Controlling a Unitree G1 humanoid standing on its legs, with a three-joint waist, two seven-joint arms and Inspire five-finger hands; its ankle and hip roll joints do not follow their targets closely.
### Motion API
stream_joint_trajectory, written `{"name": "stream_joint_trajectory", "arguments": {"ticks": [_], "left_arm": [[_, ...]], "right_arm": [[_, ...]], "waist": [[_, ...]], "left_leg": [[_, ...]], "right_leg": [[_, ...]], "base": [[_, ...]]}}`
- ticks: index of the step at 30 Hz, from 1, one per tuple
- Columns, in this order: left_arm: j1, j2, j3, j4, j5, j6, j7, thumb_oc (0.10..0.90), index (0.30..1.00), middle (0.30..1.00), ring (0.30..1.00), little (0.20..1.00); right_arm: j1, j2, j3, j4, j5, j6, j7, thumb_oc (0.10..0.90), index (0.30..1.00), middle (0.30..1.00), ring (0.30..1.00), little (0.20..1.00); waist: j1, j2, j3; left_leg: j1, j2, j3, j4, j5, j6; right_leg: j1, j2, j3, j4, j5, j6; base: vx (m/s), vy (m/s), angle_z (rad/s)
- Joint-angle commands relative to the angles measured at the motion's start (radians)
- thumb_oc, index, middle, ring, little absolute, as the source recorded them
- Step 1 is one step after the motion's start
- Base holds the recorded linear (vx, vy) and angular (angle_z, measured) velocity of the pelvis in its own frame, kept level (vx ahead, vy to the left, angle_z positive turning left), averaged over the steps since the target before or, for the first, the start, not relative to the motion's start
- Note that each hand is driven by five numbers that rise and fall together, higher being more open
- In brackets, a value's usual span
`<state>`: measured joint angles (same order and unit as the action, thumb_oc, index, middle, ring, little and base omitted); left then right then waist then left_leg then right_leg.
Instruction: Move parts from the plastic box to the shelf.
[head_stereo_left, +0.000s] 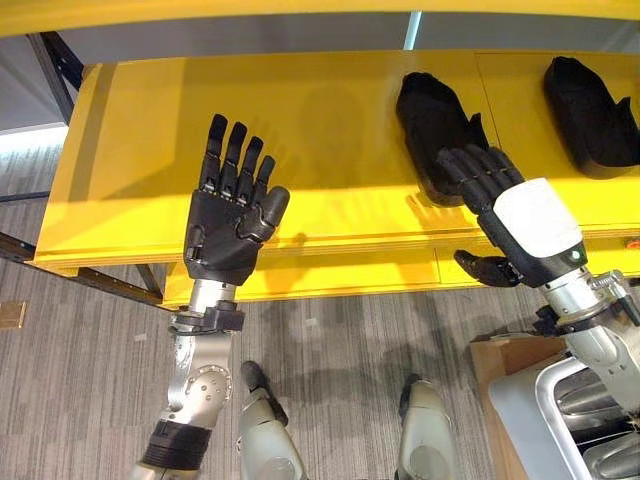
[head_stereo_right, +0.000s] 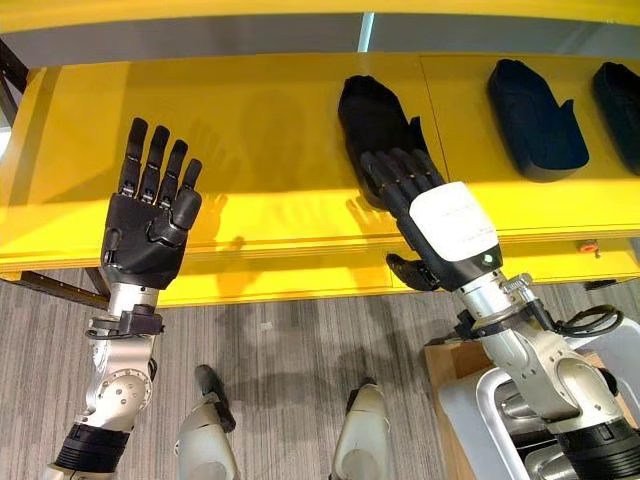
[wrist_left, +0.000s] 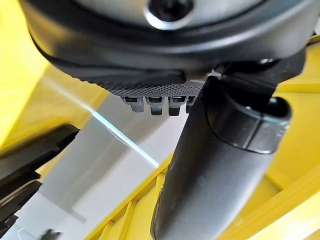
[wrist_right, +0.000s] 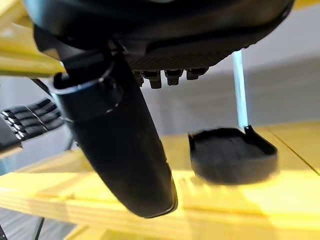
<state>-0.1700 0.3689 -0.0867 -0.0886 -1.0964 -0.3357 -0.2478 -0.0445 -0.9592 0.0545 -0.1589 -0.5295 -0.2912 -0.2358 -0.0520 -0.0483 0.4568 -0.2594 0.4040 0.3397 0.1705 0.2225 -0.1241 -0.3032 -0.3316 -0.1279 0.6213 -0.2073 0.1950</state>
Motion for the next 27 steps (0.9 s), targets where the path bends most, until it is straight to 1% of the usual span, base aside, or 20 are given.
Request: {"name": "stream_joint_trajectory", "arguments": {"ticks": [1, 2, 3, 4, 5, 6, 7, 9, 11, 12, 16, 17, 18, 20, 21, 24, 27], "left_arm": [[-0.054, 0.023, -0.011, -0.113, -0.002, -0.079, -0.062, 0.9, 1.0, 1.0, 1.0, 1.0], [-0.076, 0.029, -0.026, -0.106, 0.008, -0.071, -0.081, 0.9, 1.0, 1.0, 1.0, 1.0], [-0.078, 0.029, -0.029, -0.108, 0.008, -0.068, -0.084, 0.9, 1.0, 1.0, 1.0, 1.0], [-0.082, 0.036, -0.041, -0.113, 0.015, -0.052, -0.078, 0.9, 1.0, 1.0, 1.0, 1.0], [-0.081, 0.035, -0.044, -0.113, 0.017, -0.052, -0.078, 0.9, 1.0, 1.0, 1.0, 1.0], [-0.087, 0.036, -0.051, -0.106, 0.022, -0.053, -0.083, 0.9, 1.0, 1.0, 1.0, 1.0], [-0.092, 0.032, -0.054, -0.101, 0.025, -0.048, -0.093, 0.9, 1.0, 1.0, 1.0, 1.0], [-0.097, 0.033, -0.058, -0.107, 0.039, -0.031, -0.095, 0.9, 1.0, 1.0, 1.0, 1.0], [-0.099, 0.042, -0.064, -0.116, 0.057, -0.036, -0.059, 0.9, 1.0, 1.0, 1.0, 1.0], [-0.098, 0.048, -0.067, -0.118, 0.058, -0.047, -0.054, 0.9, 1.0, 1.0, 1.0, 1.0], [-0.086, 0.049, -0.063, -0.109, 0.049, -0.06, -0.074, 0.9, 1.0, 1.0, 1.0, 1.0], [-0.084, 0.045, -0.065, -0.106, 0.05, -0.068, -0.072, 0.9, 1.0, 1.0, 1.0, 1.0], [-0.082, 0.04, -0.06, -0.098, 0.065, -0.058, -0.068, 0.9, 1.0, 1.0, 1.0, 1.0], [-0.08, 0.04, -0.059, -0.094, 0.07, -0.043, -0.073, 0.9, 1.0, 1.0, 1.0, 1.0], [-0.071, 0.037, -0.055, -0.094, 0.068, -0.038, -0.07, 0.9, 1.0, 1.0, 1.0, 1.0], [-0.062, 0.042, -0.045, -0.098, 0.052, -0.036, -0.073, 0.9, 1.0, 1.0, 1.0, 1.0], [-0.051, 0.051, -0.034, -0.104, 0.031, -0.034, -0.087, 0.9, 1.0, 1.0, 1.0, 1.0]], "right_arm": [[-0.124, 0.013, -0.031, -0.001, -0.091, -0.027, -0.091, 0.9, 1.0, 1.0, 1.0, 1.0], [-0.16, -0.003, 0.003, 0.003, -0.114, 0.004, -0.094, 0.9, 1.0, 1.0, 1.0, 1.0], [-0.165, -0.004, 0.007, 0.006, -0.105, 0.007, -0.093, 0.9, 1.0, 1.0, 1.0, 1.0], [-0.189, -0.006, 0.022, 0.031, -0.05, 0.018, -0.076, 0.9, 1.0, 1.0, 1.0, 1.0], [-0.191, -0.005, 0.025, 0.036, -0.037, 0.016, -0.066, 0.9, 1.0, 1.0, 1.0, 1.0], [-0.209, -0.005, 0.036, 0.04, -0.022, 0.01, -0.003, 0.9, 1.0, 1.0, 1.0, 1.0], [-0.212, -0.007, 0.042, 0.04, -0.027, 0.025, 0.029, 0.9, 1.0, 1.0, 1.0, 1.0], [-0.205, -0.017, 0.047, 0.039, -0.007, 0.032, 0.044, 0.9, 1.0, 1.0, 1.0, 1.0], [-0.173, -0.029, 0.036, 0.034, 0.0, 0.025, 0.035, 0.9, 1.0, 1.0, 1.0, 1.0], [-0.148, -0.032, 0.025, 0.036, -0.001, 0.0, 0.027, 0.9, 1.0, 1.0, 1.0, 1.0], [-0.122, -0.03, 0.024, 0.039, -0.001, -0.027, 0.02, 0.9, 1.0, 1.0, 1.0, 1.0], [-0.131, -0.027, 0.032, 0.043, 0.006, -0.024, 0.026, 0.9, 1.0, 1.0, 1.0, 1.0], [-0.137, -0.019, 0.037, 0.055, 0.026, -0.003, 0.039, 0.9, 1.0, 1.0, 1.0, 1.0], [-0.131, -0.019, 0.031, 0.063, 0.056, -0.004, 0.056, 0.9, 1.0, 1.0, 1.0, 1.0], [-0.111, -0.018, 0.014, 0.073, 0.041, -0.016, 0.076, 0.9, 1.0, 1.0, 1.0, 1.0], [-0.087, -0.022, 0.005, 0.076, 0.053, -0.017, 0.098, 0.9, 1.0, 1.0, 1.0, 1.0], [-0.07, -0.023, -0.005, 0.076, 0.07, -0.017, 0.081, 0.9, 1.0, 1.0, 1.0, 1.0]], "waist": [[-0.009, -0.035, -0.081], [-0.005, -0.039, -0.079], [-0.005, -0.04, -0.079], [0.002, -0.04, -0.083], [0.001, -0.042, -0.082], [0.003, -0.042, -0.086], [0.002, -0.042, -0.087], [-0.001, -0.044, -0.082], [-0.003, -0.042, -0.084], [-0.006, -0.043, -0.083], [-0.007, -0.046, -0.085], [-0.006, -0.046, -0.087], [-0.004, -0.043, -0.093], [-0.004, -0.043, -0.097], [-0.003, -0.042, -0.098], [-0.001, -0.041, -0.098], [0.0, -0.043, -0.097]], "left_leg": [[0.074, 0.09, -0.023, 0.132, -0.22, -0.065], [0.073, 0.095, -0.026, 0.13, -0.215, -0.067], [0.073, 0.095, -0.025, 0.129, -0.215, -0.066], [0.076, 0.098, -0.025, 0.121, -0.207, -0.066], [0.08, 0.097, -0.026, 0.124, -0.211, -0.067], [0.077, 0.098, -0.027, 0.12, -0.207, -0.068], [0.075, 0.099, -0.028, 0.119, -0.206, -0.069], [0.076, 0.097, -0.03, 0.122, -0.209, -0.068], [0.071, 0.099, -0.032, 0.114, -0.201, -0.068], [0.077, 0.095, -0.033, 0.11, -0.201, -0.066], [0.086, 0.093, -0.034, 0.114, -0.206, -0.066], [0.088, 0.094, -0.035, 0.115, -0.207, -0.066], [0.091, 0.095, -0.035, 0.111, -0.204, -0.065], [0.091, 0.097, -0.036, 0.112, -0.203, -0.066], [0.088, 0.097, -0.04, 0.113, -0.204, -0.066], [0.087, 0.097, -0.043, 0.115, -0.205, -0.067], [0.086, 0.097, -0.045, 0.119, -0.206, -0.066]], "right_leg": [[0.012, 0.05, 0.014, -0.12, 0.059, -0.045], [0.013, 0.053, 0.009, -0.118, 0.059, -0.046], [0.014, 0.053, 0.008, -0.118, 0.058, -0.047], [0.021, 0.057, 0.001, -0.124, 0.062, -0.05], [0.024, 0.054, 0.0, -0.121, 0.058, -0.048], [0.025, 0.057, 0.001, -0.133, 0.065, -0.049], [0.024, 0.058, 0.002, -0.135, 0.067, -0.049], [0.027, 0.053, 0.001, -0.129, 0.061, -0.047], [0.022, 0.058, -0.001, -0.125, 0.063, -0.048], [0.026, 0.057, -0.001, -0.123, 0.06, -0.047], [0.035, 0.057, 0.001, -0.117, 0.052, -0.048], [0.037, 0.058, 0.001, -0.116, 0.051, -0.05], [0.041, 0.062, 0.004, -0.12, 0.052, -0.053], [0.042, 0.064, 0.003, -0.119, 0.052, -0.054], [0.043, 0.064, 0.002, -0.114, 0.049, -0.055], [0.043, 0.063, 0.001, -0.108, 0.045, -0.055], [0.04, 0.064, 0.001, -0.101, 0.043, -0.056]], "base": [[-0.04, -0.092, -0.04], [-0.04, -0.086, -0.05], [-0.01, -0.097, -0.02], [0.02, -0.055, 0.01], [0.02, -0.062, 0.04], [0.01, -0.022, 0.05], [0.0, -0.016, 0.05], [0.0, 0.0, 0.02], [-0.01, -0.006, 0.02], [0.0, 0.0, 0.0], [0.01, -0.004, 0.01], [0.05, -0.001, -0.01], [0.05, -0.001, 0.0], [0.04, -0.007, 0.02], [0.04, -0.016, 0.02], [0.01, -0.005, 0.04], [0.02, -0.018, 0.11]]}}
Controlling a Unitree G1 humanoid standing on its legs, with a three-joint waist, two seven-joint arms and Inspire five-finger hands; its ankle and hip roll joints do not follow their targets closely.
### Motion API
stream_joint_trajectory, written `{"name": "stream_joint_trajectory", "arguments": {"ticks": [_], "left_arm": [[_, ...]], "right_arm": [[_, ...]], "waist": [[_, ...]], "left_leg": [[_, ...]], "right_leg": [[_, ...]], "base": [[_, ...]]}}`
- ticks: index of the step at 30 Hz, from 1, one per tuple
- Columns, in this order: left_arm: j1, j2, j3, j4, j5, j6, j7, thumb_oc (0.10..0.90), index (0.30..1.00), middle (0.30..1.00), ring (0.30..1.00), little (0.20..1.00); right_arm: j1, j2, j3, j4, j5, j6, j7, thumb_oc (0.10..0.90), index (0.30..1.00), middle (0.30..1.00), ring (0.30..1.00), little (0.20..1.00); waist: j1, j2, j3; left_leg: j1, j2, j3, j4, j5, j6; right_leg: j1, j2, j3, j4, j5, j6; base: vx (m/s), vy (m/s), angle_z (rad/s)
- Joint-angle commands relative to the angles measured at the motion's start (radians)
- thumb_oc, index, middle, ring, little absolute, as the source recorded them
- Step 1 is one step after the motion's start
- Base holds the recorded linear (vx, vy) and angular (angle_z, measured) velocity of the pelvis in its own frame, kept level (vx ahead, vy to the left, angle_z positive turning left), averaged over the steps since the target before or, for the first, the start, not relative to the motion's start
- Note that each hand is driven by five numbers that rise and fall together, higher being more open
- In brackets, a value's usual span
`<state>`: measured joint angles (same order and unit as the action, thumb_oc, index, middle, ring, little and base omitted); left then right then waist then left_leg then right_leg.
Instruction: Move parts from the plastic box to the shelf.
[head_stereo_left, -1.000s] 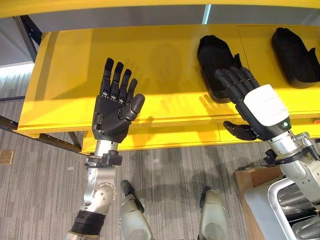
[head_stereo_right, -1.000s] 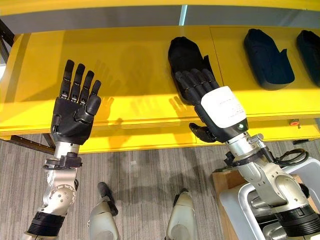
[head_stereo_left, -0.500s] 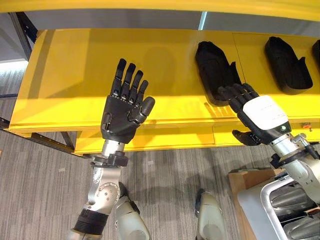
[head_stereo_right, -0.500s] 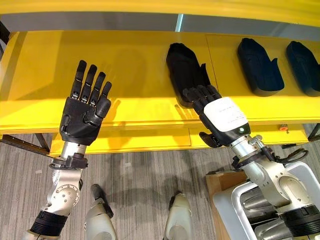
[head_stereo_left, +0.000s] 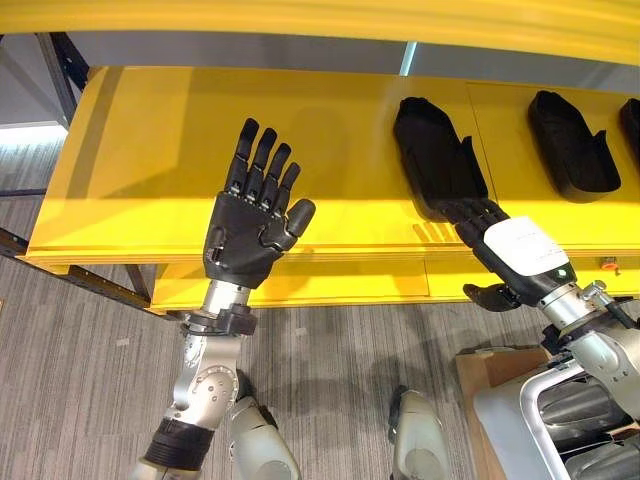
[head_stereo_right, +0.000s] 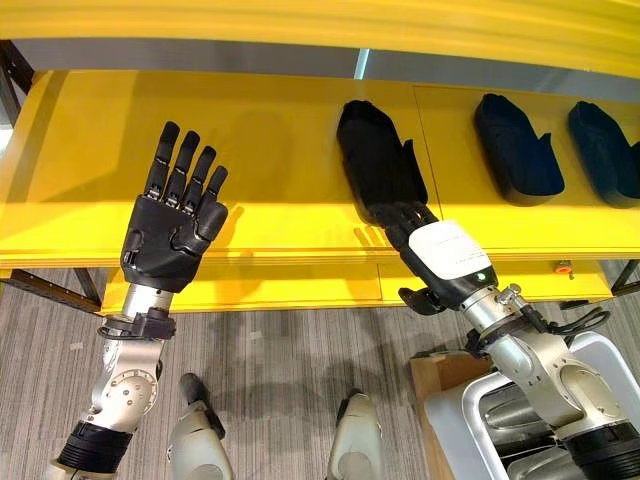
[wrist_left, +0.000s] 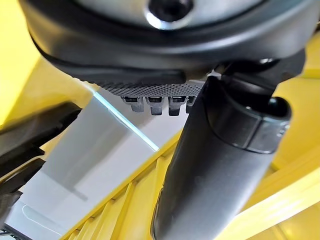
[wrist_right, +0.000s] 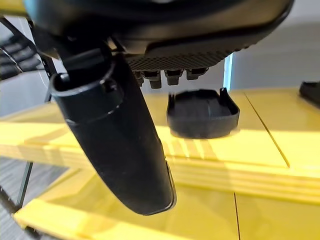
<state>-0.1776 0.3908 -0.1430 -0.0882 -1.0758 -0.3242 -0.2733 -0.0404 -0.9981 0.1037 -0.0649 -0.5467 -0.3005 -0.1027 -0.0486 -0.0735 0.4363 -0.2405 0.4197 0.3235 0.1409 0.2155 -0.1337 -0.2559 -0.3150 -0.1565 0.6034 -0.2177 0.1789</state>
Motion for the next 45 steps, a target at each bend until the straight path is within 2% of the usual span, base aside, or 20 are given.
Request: {"name": "stream_joint_trajectory", "arguments": {"ticks": [1, 3, 6, 7, 10, 13, 19, 21, 23, 28, 33, 36, 38, 45], "left_arm": [[-0.041, 0.03, 0.023, -0.102, 0.005, -0.046, -0.068, 0.9, 1.0, 1.0, 1.0, 1.0], [-0.04, 0.026, 0.025, -0.101, 0.019, -0.041, -0.053, 0.9, 1.0, 1.0, 1.0, 1.0], [-0.054, 0.023, 0.012, -0.088, 0.026, -0.036, -0.051, 0.9, 1.0, 1.0, 1.0, 1.0], [-0.065, 0.03, 0.006, -0.08, 0.024, -0.029, -0.053, 0.9, 1.0, 1.0, 1.0, 1.0], [-0.077, 0.034, 0.003, -0.071, 0.018, -0.019, -0.055, 0.9, 1.0, 1.0, 1.0, 1.0], [-0.095, 0.028, -0.011, -0.068, 0.018, -0.009, -0.065, 0.9, 1.0, 1.0, 1.0, 1.0], [-0.134, 0.012, -0.052, -0.038, 0.014, -0.023, -0.081, 0.9, 1.0, 1.0, 1.0, 1.0], [-0.147, 0.004, -0.061, -0.04, 0.008, -0.018, -0.073, 0.9, 1.0, 1.0, 1.0, 1.0], [-0.161, -0.003, -0.065, -0.033, 0.005, -0.014, -0.067, 0.9, 1.0, 1.0, 1.0, 1.0], [-0.172, -0.024, -0.068, -0.026, 0.013, 0.019, -0.063, 0.9, 1.0, 1.0, 1.0, 1.0], [-0.191, -0.038, -0.084, -0.006, 0.027, 0.013, -0.046, 0.9, 1.0, 1.0, 1.0, 1.0], [-0.207, -0.04, -0.087, -0.006, -0.001, 0.031, -0.093, 0.9, 1.0, 1.0, 1.0, 1.0], [-0.214, -0.041, -0.099, -0.017, 0.002, 0.05, -0.055, 0.9, 1.0, 1.0, 1.0, 1.0], [-0.233, -0.052, -0.103, -0.001, 0.008, 0.058, -0.042, 0.9, 1.0, 1.0, 1.0, 1.0]], "right_arm": [[-0.077, 0.018, -0.054, -0.017, 0.094, -0.01, -0.039, 0.9, 1.0, 1.0, 1.0, 1.0], [-0.085, 0.024, -0.044, -0.012, 0.071, -0.02, -0.021, 0.9, 1.0, 1.0, 1.0, 1.0], [-0.126, 0.026, 0.002, 0.014, 0.056, 0.024, -0.007, 0.9, 1.0, 1.0, 1.0, 1.0], [-0.176, 0.021, 0.03, 0.062, 0.092, 0.05, -0.031, 0.9, 1.0, 1.0, 1.0, 1.0], [-0.227, 0.024, 0.044, 0.105, 0.095, 0.039, -0.022, 0.9, 1.0, 1.0, 1.0, 1.0], [-0.266, 0.035, 0.084, 0.129, 0.068, 0.062, -0.009, 0.9, 1.0, 1.0, 1.0, 1.0], [-0.367, 0.064, 0.169, 0.218, 0.043, 0.047, -0.056, 0.9, 1.0, 1.0, 1.0, 1.0], [-0.409, 0.076, 0.192, 0.238, 0.028, 0.061, -0.062, 0.9, 1.0, 1.0, 1.0, 1.0], [-0.459, 0.09, 0.221, 0.27, 0.021, 0.087, -0.031, 0.9, 1.0, 1.0, 1.0, 1.0], [-0.485, 0.105, 0.256, 0.319, 0.019, 0.099, -0.002, 0.9, 1.0, 1.0, 1.0, 1.0], [-0.514, 0.12, 0.312, 0.389, -0.031, 0.122, 0.05, 0.9, 1.0, 1.0, 1.0, 1.0], [-0.533, 0.119, 0.337, 0.425, -0.08, 0.153, 0.089, 0.9, 1.0, 1.0, 1.0, 1.0], [-0.55, 0.115, 0.361, 0.449, -0.022, 0.152, 0.112, 0.9, 1.0, 1.0, 1.0, 1.0], [-0.569, 0.127, 0.382, 0.464, 0.007, 0.142, 0.123, 0.9, 1.0, 1.0, 1.0, 1.0]], "waist": [[-0.003, -0.018, -0.076], [0.001, -0.017, -0.071], [0.009, -0.018, -0.064], [0.018, -0.022, -0.058], [0.026, -0.022, -0.049], [0.034, -0.02, -0.041], [0.044, -0.018, -0.035], [0.049, -0.014, -0.036], [0.054, -0.013, -0.037], [0.061, -0.012, -0.044], [0.065, -0.011, -0.053], [0.067, -0.011, -0.053], [0.07, -0.011, -0.054], [0.069, -0.016, -0.057]], "left_leg": [[0.065, 0.082, -0.03, 0.15, -0.2, -0.057], [0.059, 0.081, -0.033, 0.155, -0.201, -0.058], [0.05, 0.084, -0.04, 0.162, -0.201, -0.06], [0.039, 0.087, -0.049, 0.17, -0.2, -0.062], [0.017, 0.092, -0.063, 0.178, -0.196, -0.067], [0.005, 0.092, -0.07, 0.18, -0.193, -0.067], [0.0, 0.091, -0.077, 0.185, -0.19, -0.066], [-0.003, 0.089, -0.082, 0.185, -0.19, -0.066], [-0.006, 0.087, -0.085, 0.193, -0.194, -0.066], [0.001, 0.084, -0.091, 0.208, -0.199, -0.062], [0.015, 0.078, -0.092, 0.209, -0.2, -0.061], [0.018, 0.076, -0.093, 0.209, -0.2, -0.061], [0.021, 0.075, -0.094, 0.205, -0.197, -0.062], [0.025, 0.073, -0.094, 0.205, -0.198, -0.063]], "right_leg": [[-0.009, 0.048, 0.031, -0.082, 0.053, -0.04], [-0.014, 0.048, 0.03, -0.077, 0.053, -0.04], [-0.019, 0.047, 0.028, -0.07, 0.051, -0.041], [-0.024, 0.049, 0.024, -0.064, 0.05, -0.042], [-0.038, 0.05, 0.016, -0.049, 0.046, -0.043], [-0.047, 0.046, 0.009, -0.037, 0.041, -0.044], [-0.049, 0.041, 0.004, -0.038, 0.048, -0.044], [-0.05, 0.042, 0.004, -0.033, 0.044, -0.044], [-0.052, 0.039, 0.0, -0.018, 0.037, -0.046], [-0.044, 0.036, -0.009, 0.015, 0.016, -0.055], [-0.033, 0.034, -0.013, 0.029, 0.007, -0.06], [-0.033, 0.032, -0.012, 0.034, 0.005, -0.061], [-0.031, 0.032, -0.015, 0.039, 0.002, -0.062], [-0.028, 0.036, -0.013, 0.042, 0.0, -0.064]], "base": [[0.0, -0.011, 0.08], [0.0, 0.0, 0.0], [-0.01, -0.049, -0.02], [0.0, -0.097, 0.01], [-0.02, -0.065, 0.03], [-0.02, -0.039, 0.1], [0.0, -0.01, 0.0], [0.01, -0.005, -0.02], [0.03, -0.01, -0.04], [0.07, 0.004, 0.06], [0.06, 0.02, 0.04], [0.0, 0.0, 0.0], [0.0, 0.0, 0.0], [0.01, -0.002, 0.02]]}}
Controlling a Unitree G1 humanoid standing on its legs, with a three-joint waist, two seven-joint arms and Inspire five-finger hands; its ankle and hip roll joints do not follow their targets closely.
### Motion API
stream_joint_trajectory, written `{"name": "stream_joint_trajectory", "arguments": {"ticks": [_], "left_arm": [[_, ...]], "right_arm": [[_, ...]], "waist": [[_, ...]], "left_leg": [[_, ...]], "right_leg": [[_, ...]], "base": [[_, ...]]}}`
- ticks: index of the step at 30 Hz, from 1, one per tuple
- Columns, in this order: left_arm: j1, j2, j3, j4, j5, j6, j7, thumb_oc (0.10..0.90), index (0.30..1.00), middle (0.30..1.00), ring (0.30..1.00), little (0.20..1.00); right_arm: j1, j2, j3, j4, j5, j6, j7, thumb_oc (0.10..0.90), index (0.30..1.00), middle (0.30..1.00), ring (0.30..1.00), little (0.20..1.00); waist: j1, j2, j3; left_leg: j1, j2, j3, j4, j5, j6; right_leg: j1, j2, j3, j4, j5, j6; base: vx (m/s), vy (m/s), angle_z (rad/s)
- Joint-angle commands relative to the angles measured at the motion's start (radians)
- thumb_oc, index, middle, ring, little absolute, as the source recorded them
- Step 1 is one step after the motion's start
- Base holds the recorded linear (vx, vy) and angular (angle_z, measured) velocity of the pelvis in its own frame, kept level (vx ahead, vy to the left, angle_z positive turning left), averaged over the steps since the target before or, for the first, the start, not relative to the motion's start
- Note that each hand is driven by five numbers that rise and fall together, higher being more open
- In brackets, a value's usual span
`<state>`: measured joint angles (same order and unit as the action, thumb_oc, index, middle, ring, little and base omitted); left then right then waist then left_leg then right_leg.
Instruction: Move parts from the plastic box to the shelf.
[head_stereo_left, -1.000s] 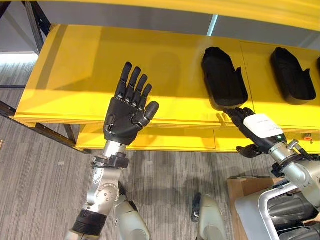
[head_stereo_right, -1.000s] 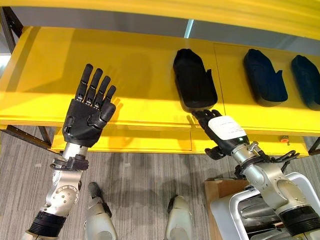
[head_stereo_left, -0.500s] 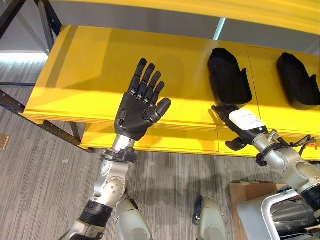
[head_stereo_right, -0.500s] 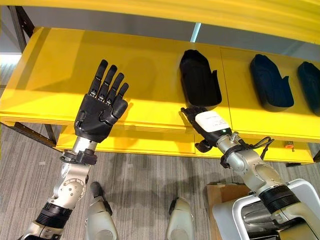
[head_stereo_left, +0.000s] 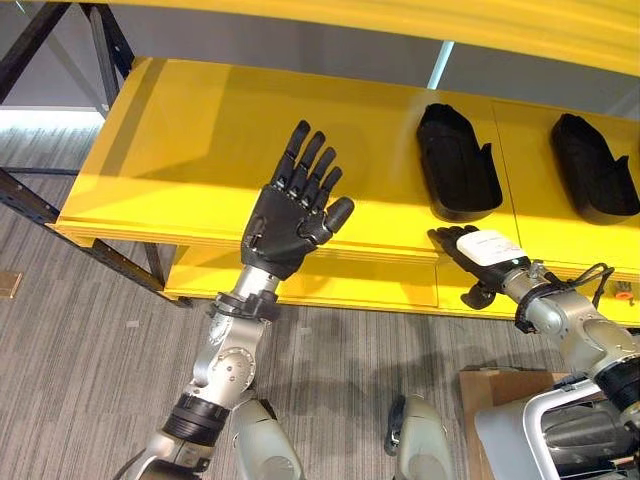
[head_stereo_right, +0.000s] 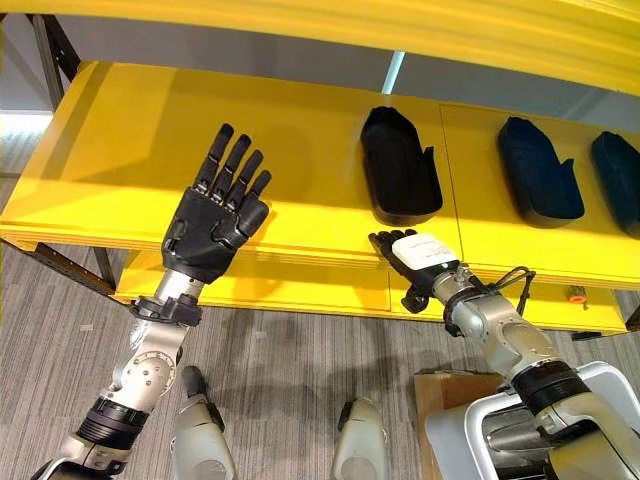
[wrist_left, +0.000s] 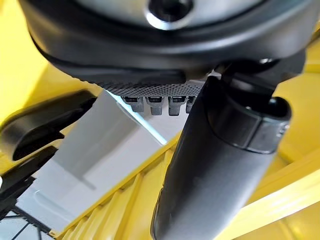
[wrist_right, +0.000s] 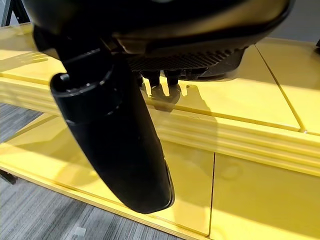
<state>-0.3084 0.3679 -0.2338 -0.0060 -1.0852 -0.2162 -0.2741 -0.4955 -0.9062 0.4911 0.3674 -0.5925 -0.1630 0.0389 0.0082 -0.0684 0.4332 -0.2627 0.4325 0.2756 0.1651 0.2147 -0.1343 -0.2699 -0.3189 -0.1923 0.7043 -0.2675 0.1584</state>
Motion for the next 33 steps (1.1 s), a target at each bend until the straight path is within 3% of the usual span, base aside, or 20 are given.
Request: {"name": "stream_joint_trajectory", "arguments": {"ticks": [1, 14, 17, 33], "left_arm": [[-0.103, -0.033, -0.014, -0.081, 0.019, -0.048, -0.038, 0.9, 1.0, 1.0, 1.0, 1.0], [-0.111, -0.035, -0.013, -0.062, 0.012, -0.025, -0.04, 0.9, 1.0, 1.0, 1.0, 1.0], [-0.117, -0.039, -0.011, -0.057, 0.009, -0.01, -0.045, 0.9, 1.0, 1.0, 1.0, 1.0], [-0.182, -0.036, -0.028, -0.033, -0.002, 0.038, -0.007, 0.9, 1.0, 1.0, 1.0, 1.0]], "right_arm": [[-0.113, 0.037, -0.005, 0.033, 0.056, 0.006, -0.023, 0.9, 1.0, 1.0, 1.0, 1.0], [-0.18, 0.014, 0.001, 0.048, 0.065, 0.013, 0.006, 0.9, 1.0, 1.0, 1.0, 1.0], [-0.198, 0.011, 0.006, 0.069, 0.104, 0.027, 0.042, 0.9, 1.0, 1.0, 1.0, 1.0], [-0.299, 0.009, 0.079, 0.232, 0.343, 0.071, 0.24, 0.9, 1.0, 1.0, 1.0, 1.0]], "waist": [[0.011, -0.021, -0.054], [0.018, -0.017, -0.057], [0.021, -0.011, -0.059], [0.037, -0.032, -0.078]], "left_leg": [[0.049, 0.061, -0.045, 0.181, -0.197, -0.062], [0.055, 0.056, -0.049, 0.177, -0.192, -0.064], [0.065, 0.053, -0.049, 0.172, -0.19, -0.063], [0.101, 0.049, -0.052, 0.165, -0.19, -0.066]], "right_leg": [[-0.013, 0.04, 0.023, -0.059, 0.05, -0.044], [-0.005, 0.039, 0.02, -0.06, 0.05, -0.045], [0.006, 0.034, 0.015, -0.056, 0.044, -0.049], [0.052, 0.041, -0.004, -0.067, 0.044, -0.054]], "base": [[0.02, -0.003, 0.03], [0.0, 0.003, 0.01], [0.03, 0.038, 0.01], [0.02, -0.007, 0.01]]}}
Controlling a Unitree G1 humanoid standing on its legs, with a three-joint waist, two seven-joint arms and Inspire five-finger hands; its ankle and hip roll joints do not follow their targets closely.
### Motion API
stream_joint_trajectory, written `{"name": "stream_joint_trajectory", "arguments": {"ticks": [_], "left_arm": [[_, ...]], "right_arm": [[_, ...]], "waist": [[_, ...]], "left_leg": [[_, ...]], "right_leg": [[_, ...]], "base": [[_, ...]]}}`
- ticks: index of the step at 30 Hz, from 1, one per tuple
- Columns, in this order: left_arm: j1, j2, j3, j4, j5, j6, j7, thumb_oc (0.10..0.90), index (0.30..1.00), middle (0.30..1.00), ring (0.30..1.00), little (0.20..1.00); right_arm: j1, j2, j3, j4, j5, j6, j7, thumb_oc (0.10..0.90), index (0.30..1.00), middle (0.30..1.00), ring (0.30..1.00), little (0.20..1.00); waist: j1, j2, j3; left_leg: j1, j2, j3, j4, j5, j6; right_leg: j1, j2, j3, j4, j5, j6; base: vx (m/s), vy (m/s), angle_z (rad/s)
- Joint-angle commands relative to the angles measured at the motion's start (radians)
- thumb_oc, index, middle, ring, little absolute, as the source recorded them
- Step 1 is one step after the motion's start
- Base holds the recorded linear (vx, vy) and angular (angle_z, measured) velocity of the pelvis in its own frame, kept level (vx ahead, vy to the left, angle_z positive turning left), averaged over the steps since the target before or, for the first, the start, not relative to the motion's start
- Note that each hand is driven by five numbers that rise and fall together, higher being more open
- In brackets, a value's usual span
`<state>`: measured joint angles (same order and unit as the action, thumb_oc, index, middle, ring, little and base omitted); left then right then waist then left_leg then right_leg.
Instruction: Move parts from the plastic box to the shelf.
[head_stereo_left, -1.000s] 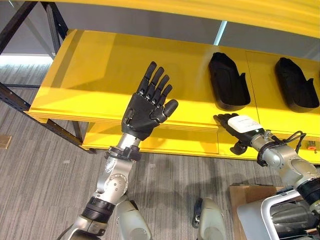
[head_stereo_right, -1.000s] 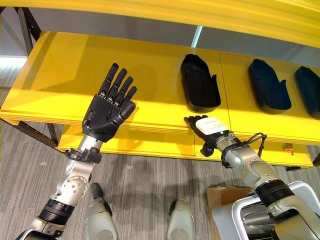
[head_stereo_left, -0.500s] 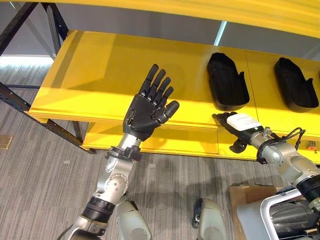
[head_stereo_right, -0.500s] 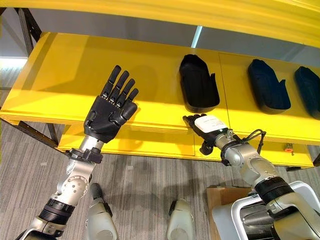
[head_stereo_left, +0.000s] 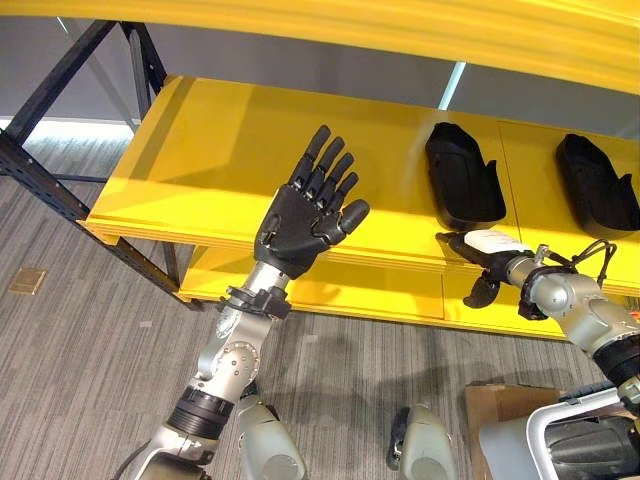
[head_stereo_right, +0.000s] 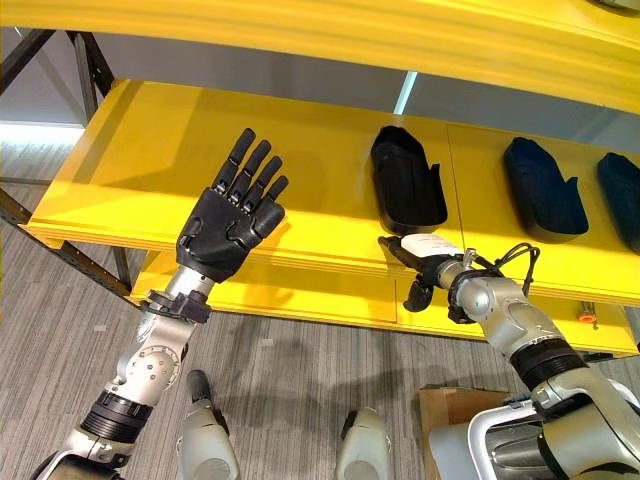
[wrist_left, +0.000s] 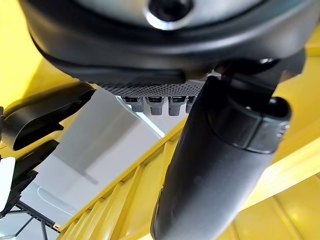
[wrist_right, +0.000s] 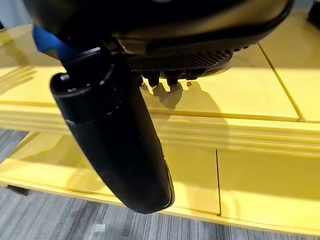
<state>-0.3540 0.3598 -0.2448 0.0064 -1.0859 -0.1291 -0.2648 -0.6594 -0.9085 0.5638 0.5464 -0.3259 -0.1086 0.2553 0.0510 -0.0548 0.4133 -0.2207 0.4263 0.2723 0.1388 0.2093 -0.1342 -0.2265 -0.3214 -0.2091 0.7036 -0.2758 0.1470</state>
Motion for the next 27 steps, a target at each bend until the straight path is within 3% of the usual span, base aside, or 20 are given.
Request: {"name": "stream_joint_trajectory", "arguments": {"ticks": [1, 27], "left_arm": [[-0.15, -0.029, -0.022, -0.042, 0.003, -0.039, -0.002, 0.9, 1.0, 1.0, 1.0, 1.0], [-0.237, -0.034, -0.019, 0.003, -0.047, 0.006, 0.039, 0.9, 1.0, 1.0, 1.0, 1.0]], "right_arm": [[-0.158, 0.009, 0.014, 0.071, 0.086, 0.016, 0.04, 0.9, 1.0, 1.0, 1.0, 1.0], [-0.378, 0.006, 0.143, 0.214, 0.092, 0.0, 0.175, 0.9, 1.0, 1.0, 1.0, 1.0]], "waist": [[-0.004, -0.046, -0.057], [0.008, -0.037, -0.067]], "left_leg": [[0.061, 0.056, -0.049, 0.191, -0.184, -0.067], [0.096, 0.042, -0.047, 0.18, -0.183, -0.072]], "right_leg": [[0.011, 0.042, 0.01, -0.065, 0.051, -0.043], [0.034, 0.036, 0.011, -0.056, 0.042, -0.047]], "base": [[0.0, 0.0, 0.0], [0.01, 0.002, 0.0]]}}
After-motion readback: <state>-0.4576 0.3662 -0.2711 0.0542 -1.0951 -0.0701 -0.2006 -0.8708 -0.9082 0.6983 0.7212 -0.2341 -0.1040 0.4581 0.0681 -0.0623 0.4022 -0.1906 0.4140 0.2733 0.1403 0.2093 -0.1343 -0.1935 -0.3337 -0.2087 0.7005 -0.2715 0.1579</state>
